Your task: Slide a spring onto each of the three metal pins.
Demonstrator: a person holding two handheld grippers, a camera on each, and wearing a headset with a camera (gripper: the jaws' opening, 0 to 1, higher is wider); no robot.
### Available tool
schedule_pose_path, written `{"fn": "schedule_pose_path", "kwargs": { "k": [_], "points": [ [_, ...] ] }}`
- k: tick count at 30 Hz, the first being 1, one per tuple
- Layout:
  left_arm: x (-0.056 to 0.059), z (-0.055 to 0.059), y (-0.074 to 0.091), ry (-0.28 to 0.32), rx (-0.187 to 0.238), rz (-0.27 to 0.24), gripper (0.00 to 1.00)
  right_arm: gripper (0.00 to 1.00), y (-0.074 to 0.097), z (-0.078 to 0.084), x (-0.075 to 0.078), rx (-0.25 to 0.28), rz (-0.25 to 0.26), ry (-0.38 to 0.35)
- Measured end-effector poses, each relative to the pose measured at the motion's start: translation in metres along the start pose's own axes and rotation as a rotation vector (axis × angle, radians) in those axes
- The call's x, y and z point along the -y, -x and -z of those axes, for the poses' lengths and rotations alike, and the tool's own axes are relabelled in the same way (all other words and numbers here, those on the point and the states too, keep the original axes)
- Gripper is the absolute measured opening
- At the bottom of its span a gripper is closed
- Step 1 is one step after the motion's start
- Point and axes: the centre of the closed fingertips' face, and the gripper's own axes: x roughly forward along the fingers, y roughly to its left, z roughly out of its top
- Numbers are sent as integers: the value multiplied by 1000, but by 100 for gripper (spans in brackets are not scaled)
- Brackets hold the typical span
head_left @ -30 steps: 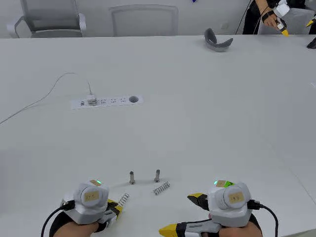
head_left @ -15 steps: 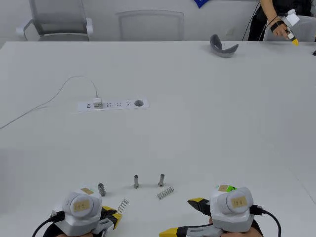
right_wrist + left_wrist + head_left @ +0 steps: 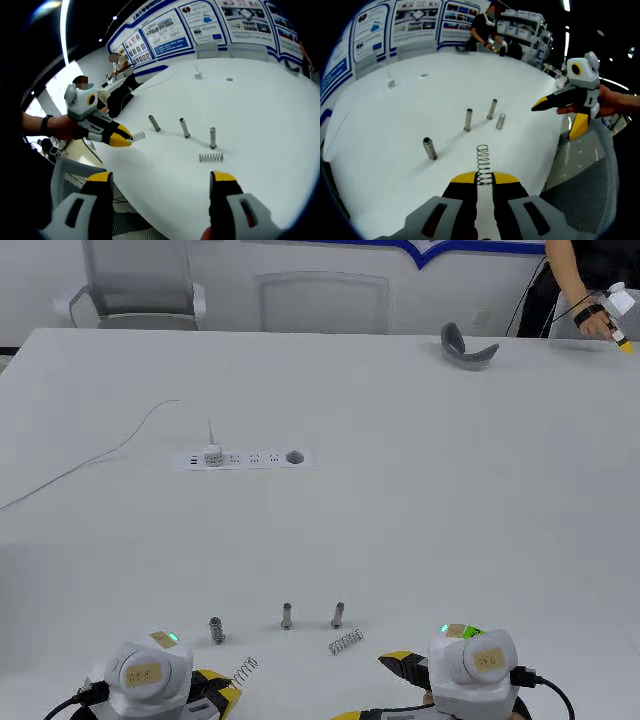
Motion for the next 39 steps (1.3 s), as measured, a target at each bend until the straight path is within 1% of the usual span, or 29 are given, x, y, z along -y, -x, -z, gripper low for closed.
{"fn": "schedule_pose_path", "kwargs": {
  "k": [5,7,12,17,22,23,26,28,32,36,39],
  "points": [
    [3,-3,5,-10,15,6,11,80,-2,-2,-2,-4,-9,9],
    [6,-6,8,-24,18,8,11,79,-2,-4,-3,-5,-15,12],
    [5,-10,13,-52,24,11,11,79,-4,-7,-4,-5,-23,20],
    [7,-17,18,-75,31,13,11,78,-7,-12,-7,-3,-41,28],
    [13,-22,20,-127,28,22,11,73,-10,-17,-13,5,-74,36],
    [15,-24,21,-143,28,25,11,72,-11,-19,-15,7,-84,35],
    [20,-28,21,-166,31,34,11,69,-13,-23,-20,12,-114,21],
    [24,-31,21,-175,35,43,11,64,-15,-27,-24,15,-139,5],
    [32,-34,19,-192,36,61,11,58,-19,-34,-30,29,-168,-7],
    [46,-36,18,-230,33,89,11,50,-23,-40,-38,42,-212,-17],
    [54,-37,18,-248,34,105,11,44,-26,-40,-44,39,-244,-28]
  ]
}}
